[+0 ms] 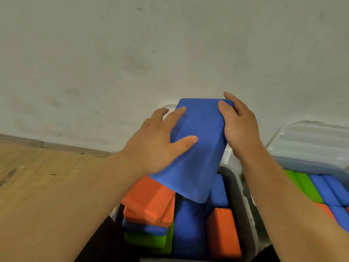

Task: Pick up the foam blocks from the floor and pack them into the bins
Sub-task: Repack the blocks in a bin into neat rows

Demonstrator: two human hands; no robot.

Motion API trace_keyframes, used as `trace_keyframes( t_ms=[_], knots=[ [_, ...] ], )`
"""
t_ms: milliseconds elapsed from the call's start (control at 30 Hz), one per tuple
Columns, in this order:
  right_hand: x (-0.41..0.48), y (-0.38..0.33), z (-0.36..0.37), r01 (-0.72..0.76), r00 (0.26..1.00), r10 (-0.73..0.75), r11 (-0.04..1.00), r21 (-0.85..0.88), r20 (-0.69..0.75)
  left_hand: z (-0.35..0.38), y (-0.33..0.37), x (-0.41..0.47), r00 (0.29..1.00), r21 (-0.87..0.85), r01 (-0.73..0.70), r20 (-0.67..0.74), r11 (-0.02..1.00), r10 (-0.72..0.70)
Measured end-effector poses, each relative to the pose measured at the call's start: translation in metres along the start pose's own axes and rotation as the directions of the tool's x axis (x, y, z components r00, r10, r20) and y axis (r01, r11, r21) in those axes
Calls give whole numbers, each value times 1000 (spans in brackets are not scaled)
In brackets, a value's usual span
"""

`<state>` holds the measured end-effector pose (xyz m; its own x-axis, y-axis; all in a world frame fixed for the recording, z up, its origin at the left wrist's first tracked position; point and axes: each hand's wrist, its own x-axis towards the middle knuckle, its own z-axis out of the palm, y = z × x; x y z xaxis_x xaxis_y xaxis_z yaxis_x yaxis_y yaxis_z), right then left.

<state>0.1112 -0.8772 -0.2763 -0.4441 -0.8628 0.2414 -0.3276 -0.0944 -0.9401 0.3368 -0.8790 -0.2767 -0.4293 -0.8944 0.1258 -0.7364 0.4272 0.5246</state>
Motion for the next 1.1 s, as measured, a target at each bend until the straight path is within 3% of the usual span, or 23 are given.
trace_keyframes(
  t_ms=[100,233,300,367,433,500,567,633,733,1100],
  knots=[
    [-17,40,35,-145,985,126,976,164,121,5,-10,5,995,160,58,72,985,-70],
    [-44,96,60,-231,938,224,973,-5,265,41,-53,-5,948,403,115,228,908,-222],
    [-49,114,58,-227,923,224,974,-26,314,49,-66,-5,949,435,111,222,894,-226],
    [-51,129,49,-232,935,233,972,-38,268,46,-69,1,949,415,114,225,903,-223],
    [-57,153,38,-237,944,265,959,-155,196,46,-67,4,954,404,105,217,909,-206],
    [-67,188,29,-169,925,293,890,-424,244,50,-65,4,969,390,84,182,917,-166],
    [-80,225,28,-43,837,369,780,-624,403,56,-64,5,982,380,39,155,924,-106],
    [-87,252,33,39,719,470,708,-705,512,60,-63,8,984,366,16,159,931,-80],
    [-89,282,48,95,601,580,631,-770,550,62,-63,12,983,362,28,161,932,-92],
    [-72,358,103,173,472,697,527,-832,540,66,-60,18,985,351,59,132,934,-112]
  ],
)
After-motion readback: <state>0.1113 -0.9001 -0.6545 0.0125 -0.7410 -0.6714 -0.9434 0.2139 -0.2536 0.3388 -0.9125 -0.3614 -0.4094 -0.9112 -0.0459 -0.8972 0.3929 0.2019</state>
